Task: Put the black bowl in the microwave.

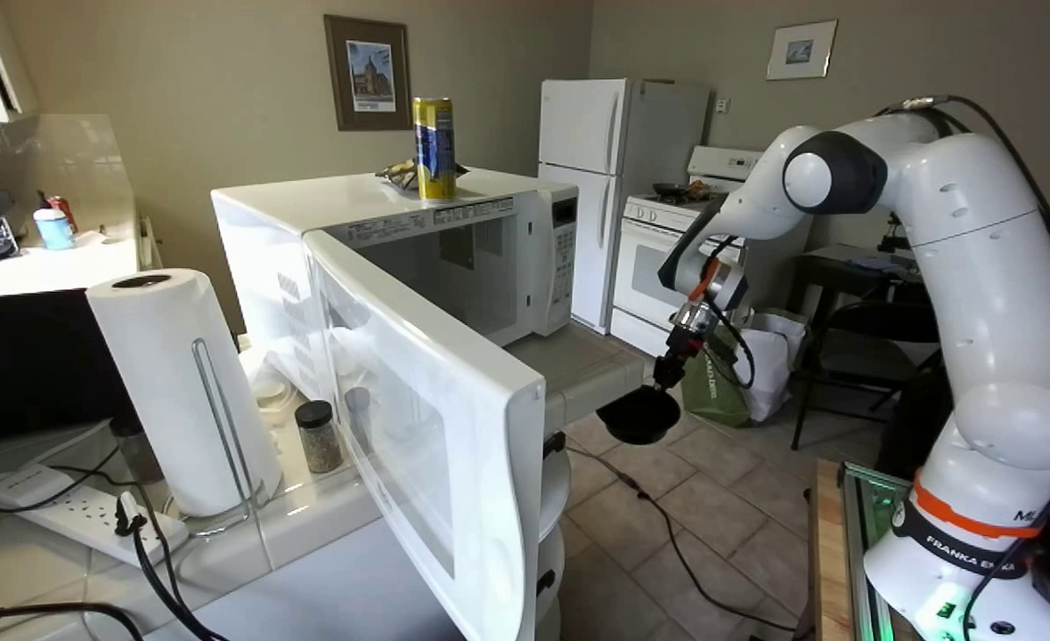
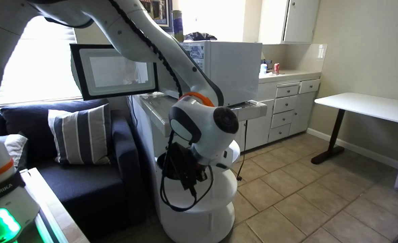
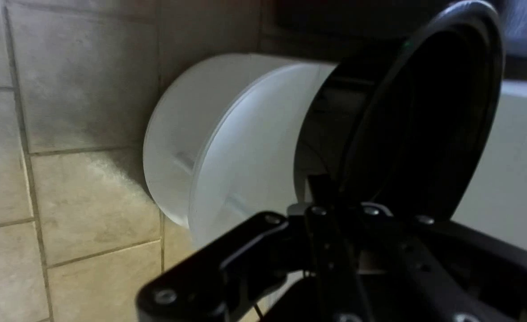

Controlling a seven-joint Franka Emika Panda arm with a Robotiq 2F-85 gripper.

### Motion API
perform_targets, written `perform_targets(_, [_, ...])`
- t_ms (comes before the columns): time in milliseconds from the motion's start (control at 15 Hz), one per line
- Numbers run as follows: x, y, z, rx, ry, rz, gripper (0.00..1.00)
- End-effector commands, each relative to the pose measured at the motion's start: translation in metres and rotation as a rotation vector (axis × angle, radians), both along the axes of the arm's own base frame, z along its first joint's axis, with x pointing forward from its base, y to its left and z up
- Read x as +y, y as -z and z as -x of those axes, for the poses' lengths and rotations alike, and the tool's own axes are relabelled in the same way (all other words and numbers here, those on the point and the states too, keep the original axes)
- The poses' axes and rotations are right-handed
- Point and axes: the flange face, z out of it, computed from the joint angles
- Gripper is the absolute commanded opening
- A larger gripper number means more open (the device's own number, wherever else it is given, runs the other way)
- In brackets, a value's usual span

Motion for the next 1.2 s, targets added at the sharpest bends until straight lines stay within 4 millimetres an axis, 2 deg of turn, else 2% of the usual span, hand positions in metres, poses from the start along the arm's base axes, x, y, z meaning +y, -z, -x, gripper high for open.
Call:
perform_targets(0, [0.017,-0.037,0.033,0.082,-0.169,-0.001,0.02])
perform_targets(200, [0.040,-0.062,0.053,0.134,-0.336,-0.034,0.02])
perform_targets(467, [0.081,-0.086,0.065,0.149,-0.461,-0.106,0.02])
perform_targets(733, [0.127,-0.115,0.074,0.115,-0.512,-0.150,0.02])
perform_targets(1133, [0.180,-0.165,0.078,0.013,-0.510,-0.156,0.02])
